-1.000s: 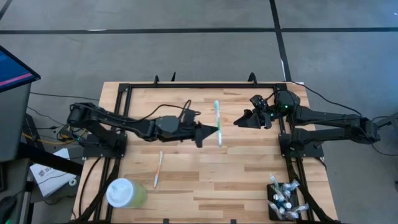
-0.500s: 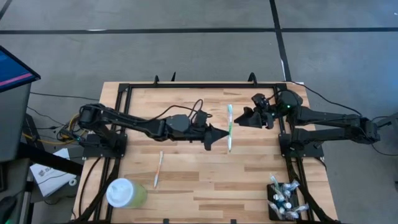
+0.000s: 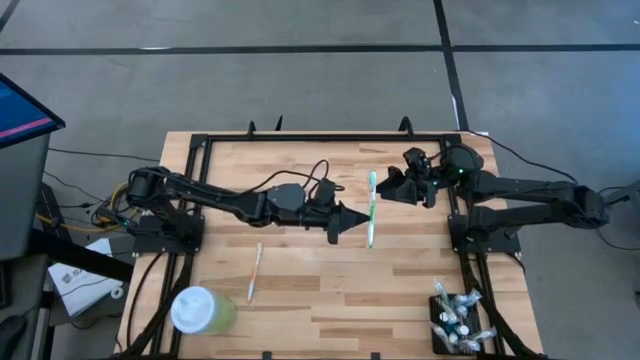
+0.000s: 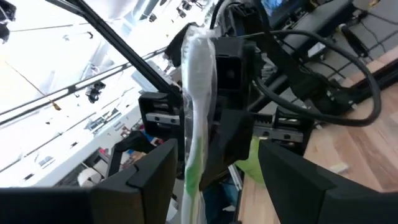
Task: Pick & Place toothbrushing station
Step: Put the green toothbrush into the black organizer
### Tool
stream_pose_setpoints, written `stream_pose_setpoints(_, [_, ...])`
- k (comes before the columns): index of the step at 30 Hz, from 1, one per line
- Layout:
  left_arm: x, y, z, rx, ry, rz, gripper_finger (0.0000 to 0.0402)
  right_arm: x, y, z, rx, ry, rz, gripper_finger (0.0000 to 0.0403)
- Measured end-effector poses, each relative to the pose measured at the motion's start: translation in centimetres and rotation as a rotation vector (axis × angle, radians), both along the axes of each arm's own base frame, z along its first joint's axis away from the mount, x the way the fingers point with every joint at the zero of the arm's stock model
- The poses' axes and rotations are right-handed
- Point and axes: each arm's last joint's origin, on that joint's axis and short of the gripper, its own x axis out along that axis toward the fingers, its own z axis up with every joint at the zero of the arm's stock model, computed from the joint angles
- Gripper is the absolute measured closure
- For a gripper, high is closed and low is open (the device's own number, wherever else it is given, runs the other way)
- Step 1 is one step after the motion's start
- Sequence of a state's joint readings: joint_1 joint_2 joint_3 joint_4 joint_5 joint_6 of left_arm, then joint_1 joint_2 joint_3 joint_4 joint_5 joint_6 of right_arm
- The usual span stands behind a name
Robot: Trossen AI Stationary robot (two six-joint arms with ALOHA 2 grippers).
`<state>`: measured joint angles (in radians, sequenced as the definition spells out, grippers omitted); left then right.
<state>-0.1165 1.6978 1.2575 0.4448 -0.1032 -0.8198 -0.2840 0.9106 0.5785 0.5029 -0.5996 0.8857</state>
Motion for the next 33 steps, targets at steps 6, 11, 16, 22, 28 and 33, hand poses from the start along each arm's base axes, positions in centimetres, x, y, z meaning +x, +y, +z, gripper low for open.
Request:
stream_pose_setpoints(6, [0.0,0.2,0.0,0.000,0.000,0.004,0.0401,1.0,-0.2,-0.2,0.044,-0.024,0.040,0.0187])
stream_pose_setpoints(11, [0.0,0.3,0.0,0.000,0.002,0.005,0.0401,1.2,-0.2,-0.1,0.051,-0.041,0.047,0.0187])
stream_pose_setpoints(16, [0.0,0.3,-0.1,0.000,0.004,0.005,0.0401,1.1,-0.2,0.3,0.038,-0.083,0.045,0.0200])
stream_pose_setpoints(22, [0.1,0.9,-0.1,0.001,0.013,0.023,0.0401,1.1,-0.2,0.3,0.039,-0.082,0.043,0.0222])
stream_pose_setpoints(28, [0.1,1.6,-0.2,0.002,0.019,0.041,0.0401,1.1,-0.3,0.2,0.046,-0.080,0.022,0.0240])
stream_pose_setpoints(33, [0.1,1.6,-0.2,0.002,0.020,0.034,0.0402,1.1,-0.3,0.3,0.046,-0.081,0.018,0.0249])
